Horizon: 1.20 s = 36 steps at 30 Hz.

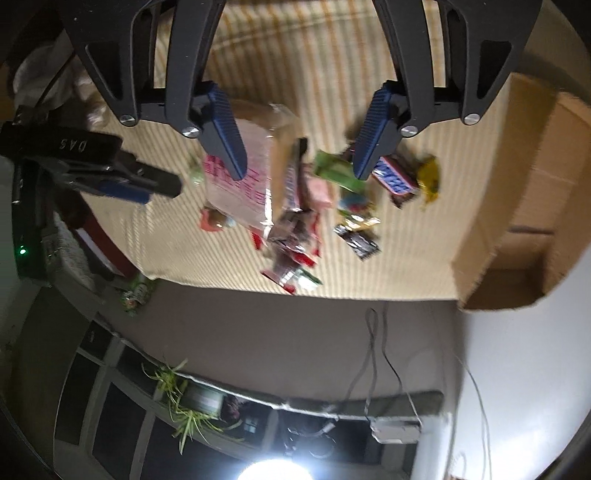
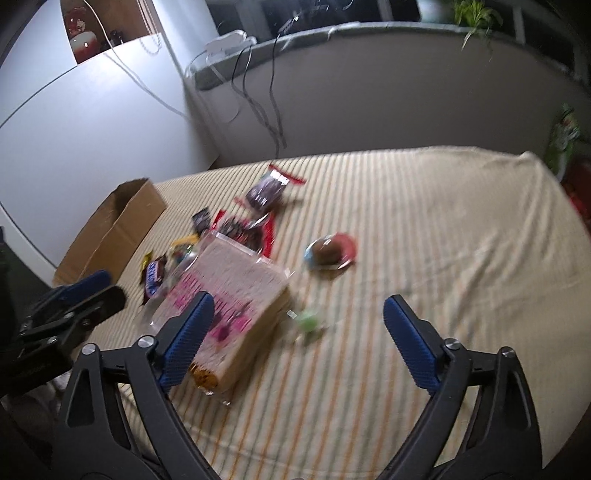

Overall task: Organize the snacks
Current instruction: 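Reach the left tool to the bagged bread loaf and close on it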

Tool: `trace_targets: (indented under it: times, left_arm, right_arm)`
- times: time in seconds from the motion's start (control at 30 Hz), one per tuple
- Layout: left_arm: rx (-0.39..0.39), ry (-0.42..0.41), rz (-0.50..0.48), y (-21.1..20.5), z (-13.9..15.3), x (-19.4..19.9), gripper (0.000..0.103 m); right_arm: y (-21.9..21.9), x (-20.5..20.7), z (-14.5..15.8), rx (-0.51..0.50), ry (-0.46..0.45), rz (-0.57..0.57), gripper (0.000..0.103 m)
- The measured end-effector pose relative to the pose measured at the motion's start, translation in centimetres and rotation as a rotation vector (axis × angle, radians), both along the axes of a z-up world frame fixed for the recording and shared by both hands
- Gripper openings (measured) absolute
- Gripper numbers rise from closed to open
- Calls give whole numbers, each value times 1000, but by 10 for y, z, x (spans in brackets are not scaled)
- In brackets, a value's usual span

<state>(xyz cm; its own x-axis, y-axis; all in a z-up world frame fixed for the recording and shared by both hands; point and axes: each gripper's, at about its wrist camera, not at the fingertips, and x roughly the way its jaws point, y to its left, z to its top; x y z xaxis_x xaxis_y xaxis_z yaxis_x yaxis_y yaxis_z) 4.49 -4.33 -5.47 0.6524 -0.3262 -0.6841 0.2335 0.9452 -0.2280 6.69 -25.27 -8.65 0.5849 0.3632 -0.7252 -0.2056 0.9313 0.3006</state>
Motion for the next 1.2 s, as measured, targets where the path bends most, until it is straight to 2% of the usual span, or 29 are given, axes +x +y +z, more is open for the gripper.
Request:
trace_targets:
  times: [0.2,0.33,0.43,0.8,0.9,1.2]
  left_arm:
    - [-41,59,-47,-9,-11,10,43]
    - [-55,89,-66,-12,-18,14,40]
    - [-65,103,-77,-12,-22,16,39]
    - [-71,132,-113,-18,-30,21,37]
    - [-67,127,-116,-19,-29,21,36]
    - [-83,119,-107,-15,-27,12,35]
  right_arm:
    - [7,3,-16,77,93,61,81]
    - [8,7,-26,140,161,94,70]
    - [11,8,-30,164,183,108,66]
    - [24,14,-33,206,214,176,54]
    - [30,14,-29,179,200,192,48]
    - [35,11,-20,139,176,206,43]
